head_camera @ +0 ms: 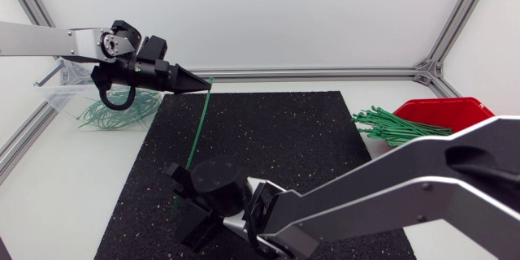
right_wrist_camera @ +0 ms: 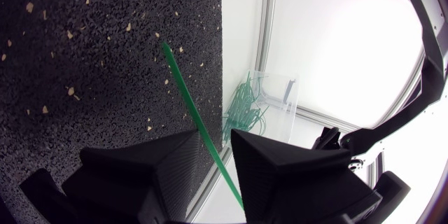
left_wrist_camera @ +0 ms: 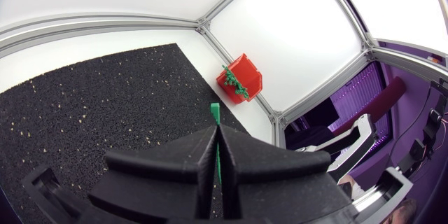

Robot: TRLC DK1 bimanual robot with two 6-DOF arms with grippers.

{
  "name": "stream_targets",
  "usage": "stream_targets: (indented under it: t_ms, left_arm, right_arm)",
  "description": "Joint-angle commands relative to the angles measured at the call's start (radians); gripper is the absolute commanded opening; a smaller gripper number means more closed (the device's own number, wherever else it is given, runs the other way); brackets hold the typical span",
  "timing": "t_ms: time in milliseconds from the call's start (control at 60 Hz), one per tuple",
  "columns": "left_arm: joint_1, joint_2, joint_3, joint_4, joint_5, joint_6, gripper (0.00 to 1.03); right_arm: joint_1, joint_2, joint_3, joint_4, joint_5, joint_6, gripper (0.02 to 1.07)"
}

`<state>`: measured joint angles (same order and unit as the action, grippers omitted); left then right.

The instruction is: Take a green cable tie from the red box, thread the tail through the head to close it, then place it in the transparent bin on the left.

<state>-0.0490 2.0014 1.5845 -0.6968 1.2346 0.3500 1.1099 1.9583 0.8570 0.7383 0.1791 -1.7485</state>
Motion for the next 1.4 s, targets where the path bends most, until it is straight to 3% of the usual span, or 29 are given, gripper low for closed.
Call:
stream_targets:
  t_ms: [0,350,900,1383]
  left_arm:
    - [0.012,0.025,0.038,-0.017,0.043,0.043,0.03]
    - [0.008,0.069,0.055,-0.036,0.058,0.055,0.03]
    - [0.005,0.086,0.066,-0.052,0.058,0.073,0.03]
    - [0.005,0.085,0.065,-0.073,0.058,0.103,0.03]
  right_arm:
    - [-0.005,0.019,-0.032,0.018,-0.010,-0.034,0.39]
    - [-0.007,0.082,-0.039,0.128,-0.046,-0.034,0.39]
    - [-0.007,0.100,-0.069,0.245,-0.087,-0.078,0.29]
    - [-0.002,0.113,-0.085,0.256,-0.104,-0.121,0.29]
